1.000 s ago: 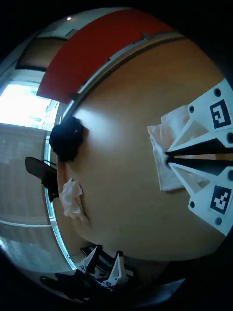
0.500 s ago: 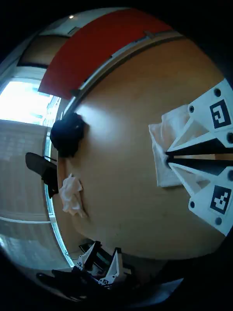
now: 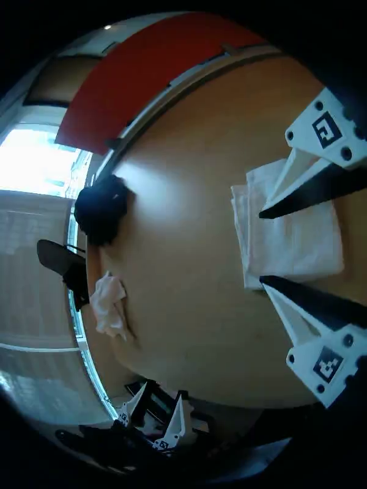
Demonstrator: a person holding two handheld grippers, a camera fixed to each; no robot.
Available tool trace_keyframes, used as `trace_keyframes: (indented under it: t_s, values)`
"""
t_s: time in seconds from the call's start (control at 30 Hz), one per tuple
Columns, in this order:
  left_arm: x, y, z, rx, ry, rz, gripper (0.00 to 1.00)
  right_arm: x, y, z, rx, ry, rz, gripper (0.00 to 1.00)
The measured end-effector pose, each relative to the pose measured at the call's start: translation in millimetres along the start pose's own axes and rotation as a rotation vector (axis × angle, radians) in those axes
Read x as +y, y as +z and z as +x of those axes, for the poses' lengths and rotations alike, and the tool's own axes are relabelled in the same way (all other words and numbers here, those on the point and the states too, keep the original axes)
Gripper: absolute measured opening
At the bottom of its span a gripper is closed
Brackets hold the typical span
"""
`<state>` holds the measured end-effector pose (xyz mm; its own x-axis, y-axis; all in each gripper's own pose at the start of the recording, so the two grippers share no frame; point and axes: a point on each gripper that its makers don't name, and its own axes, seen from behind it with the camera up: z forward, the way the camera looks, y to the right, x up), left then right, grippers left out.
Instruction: Fold towel
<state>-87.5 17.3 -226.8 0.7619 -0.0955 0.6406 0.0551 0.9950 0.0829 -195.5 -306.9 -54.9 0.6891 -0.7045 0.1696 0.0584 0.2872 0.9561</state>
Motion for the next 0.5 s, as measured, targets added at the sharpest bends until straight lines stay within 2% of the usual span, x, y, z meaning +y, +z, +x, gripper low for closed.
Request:
trace_keyframes:
  t_s: [0.5]
  values:
    - [1.7,2.2,2,0.002,0.003,-0.006,0.97,-7,-12.2,-38,-0.038,0.084,-0.039,0.73]
